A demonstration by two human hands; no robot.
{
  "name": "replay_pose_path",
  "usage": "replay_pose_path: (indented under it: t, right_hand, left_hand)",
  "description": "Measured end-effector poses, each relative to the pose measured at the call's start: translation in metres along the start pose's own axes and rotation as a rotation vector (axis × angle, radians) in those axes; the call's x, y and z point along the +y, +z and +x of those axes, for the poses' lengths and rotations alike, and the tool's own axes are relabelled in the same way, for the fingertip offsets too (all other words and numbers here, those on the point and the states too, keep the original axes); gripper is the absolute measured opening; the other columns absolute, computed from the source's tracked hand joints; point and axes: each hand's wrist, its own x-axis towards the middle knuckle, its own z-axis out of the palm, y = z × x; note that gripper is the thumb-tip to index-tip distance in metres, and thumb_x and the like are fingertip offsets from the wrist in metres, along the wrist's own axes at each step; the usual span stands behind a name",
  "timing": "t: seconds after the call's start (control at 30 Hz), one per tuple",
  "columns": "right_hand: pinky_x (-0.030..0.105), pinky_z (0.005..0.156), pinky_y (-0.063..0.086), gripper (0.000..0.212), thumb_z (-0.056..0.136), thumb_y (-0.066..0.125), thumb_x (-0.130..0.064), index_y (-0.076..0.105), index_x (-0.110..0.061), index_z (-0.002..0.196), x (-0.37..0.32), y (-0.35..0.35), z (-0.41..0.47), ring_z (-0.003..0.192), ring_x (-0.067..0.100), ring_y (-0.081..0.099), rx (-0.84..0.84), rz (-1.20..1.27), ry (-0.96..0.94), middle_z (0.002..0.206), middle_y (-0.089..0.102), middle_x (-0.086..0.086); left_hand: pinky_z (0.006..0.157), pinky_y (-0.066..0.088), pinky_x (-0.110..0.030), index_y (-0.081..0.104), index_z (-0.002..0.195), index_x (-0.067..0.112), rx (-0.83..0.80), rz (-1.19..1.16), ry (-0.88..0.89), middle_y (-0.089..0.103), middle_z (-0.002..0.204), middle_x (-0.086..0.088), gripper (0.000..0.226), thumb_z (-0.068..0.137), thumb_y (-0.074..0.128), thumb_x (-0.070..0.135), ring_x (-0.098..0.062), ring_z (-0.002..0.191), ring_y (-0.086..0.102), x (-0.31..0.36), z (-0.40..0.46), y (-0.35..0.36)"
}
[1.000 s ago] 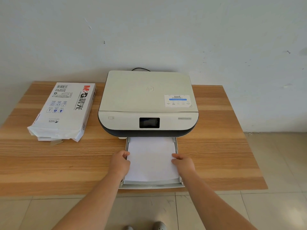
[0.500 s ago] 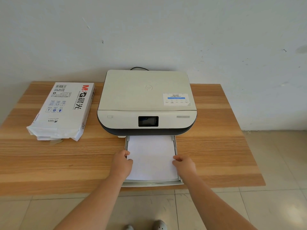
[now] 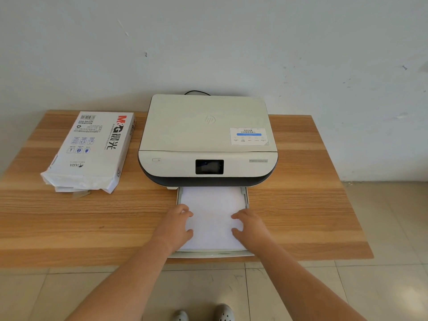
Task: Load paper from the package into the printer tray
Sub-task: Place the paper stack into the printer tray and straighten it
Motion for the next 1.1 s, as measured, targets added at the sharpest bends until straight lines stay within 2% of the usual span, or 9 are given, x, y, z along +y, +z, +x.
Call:
replay_pose_path:
  t: [0.07,0.17,0.27,0.5,0.7,0.8,0.9,1.1]
  right_hand:
    - [0.035,0.111,0.031,0.056,0.089,0.059,-0.036,0.04,-0.031,0.141,0.0,0.003,-0.001,0.142,0.015,0.021,-0.08,-0.199,-0.127,0.153,0.025,-0.007]
    - [0.04,0.117,0.018,0.073,0.086,0.059,-0.043,0.023,-0.034,0.149,0.002,0.009,-0.001,0.148,0.017,-0.003,-0.153,-0.35,-0.186,0.161,0.002,-0.008]
    - [0.04,0.119,0.008,0.082,0.085,0.06,-0.047,0.014,-0.034,0.151,0.004,0.011,0.001,0.147,0.017,-0.014,-0.189,-0.443,-0.217,0.161,-0.01,-0.008]
    - [0.039,0.118,0.001,0.088,0.084,0.062,-0.046,0.009,-0.031,0.152,0.003,0.011,0.006,0.147,0.019,-0.017,-0.215,-0.5,-0.262,0.161,-0.012,-0.006]
    - [0.039,0.116,-0.006,0.093,0.083,0.063,-0.046,0.005,-0.028,0.153,0.002,0.013,0.013,0.146,0.023,-0.019,-0.227,-0.559,-0.31,0.161,-0.014,-0.002]
    - [0.042,0.117,-0.003,0.094,0.083,0.064,-0.048,0.004,-0.028,0.153,0.001,0.013,0.015,0.147,0.025,-0.017,-0.25,-0.578,-0.299,0.161,-0.013,-0.001]
    - [0.043,0.118,0.001,0.095,0.083,0.064,-0.049,0.003,-0.028,0.153,0.001,0.013,0.015,0.147,0.025,-0.014,-0.265,-0.575,-0.289,0.161,-0.012,-0.001]
    - [0.043,0.118,0.005,0.092,0.085,0.061,-0.049,0.002,-0.029,0.153,0.002,0.014,0.012,0.147,0.025,-0.013,-0.263,-0.599,-0.289,0.161,-0.014,-0.002]
  left_hand:
    - [0.111,0.027,-0.027,0.042,0.141,0.021,-0.11,0.11,0.096,0.027,0.151,0.005,0.058,0.088,0.06,0.037,-0.013,0.138,0.021,0.002,-0.001,-0.001]
    - [0.116,0.018,-0.033,0.032,0.146,0.024,-0.221,0.262,0.157,0.009,0.159,0.003,0.069,0.086,0.059,0.044,-0.017,0.145,0.004,0.008,0.0,0.001]
    - [0.117,0.011,-0.037,0.025,0.148,0.028,-0.287,0.33,0.165,0.0,0.161,0.004,0.074,0.085,0.058,0.047,-0.019,0.146,-0.004,0.013,0.001,0.006]
    - [0.117,0.008,-0.039,0.016,0.149,0.032,-0.343,0.374,0.134,-0.009,0.16,0.005,0.081,0.083,0.062,0.037,-0.021,0.146,-0.008,0.018,0.002,0.009]
    - [0.118,0.004,-0.043,0.011,0.15,0.034,-0.353,0.482,0.142,-0.018,0.159,0.001,0.084,0.082,0.058,0.047,-0.027,0.146,-0.013,0.015,0.005,0.008]
    - [0.119,-0.002,-0.049,0.008,0.15,0.035,-0.339,0.589,0.143,-0.015,0.16,-0.005,0.085,0.08,0.053,0.056,-0.036,0.145,-0.009,0.014,0.006,0.01]
    - [0.118,-0.002,-0.052,0.007,0.15,0.035,-0.341,0.617,0.141,-0.011,0.16,-0.007,0.085,0.08,0.05,0.059,-0.037,0.145,-0.005,0.012,0.007,0.012]
    - [0.119,0.003,-0.05,0.006,0.15,0.034,-0.348,0.578,0.139,-0.012,0.16,-0.005,0.086,0.081,0.052,0.056,-0.036,0.145,-0.007,0.011,0.005,0.014]
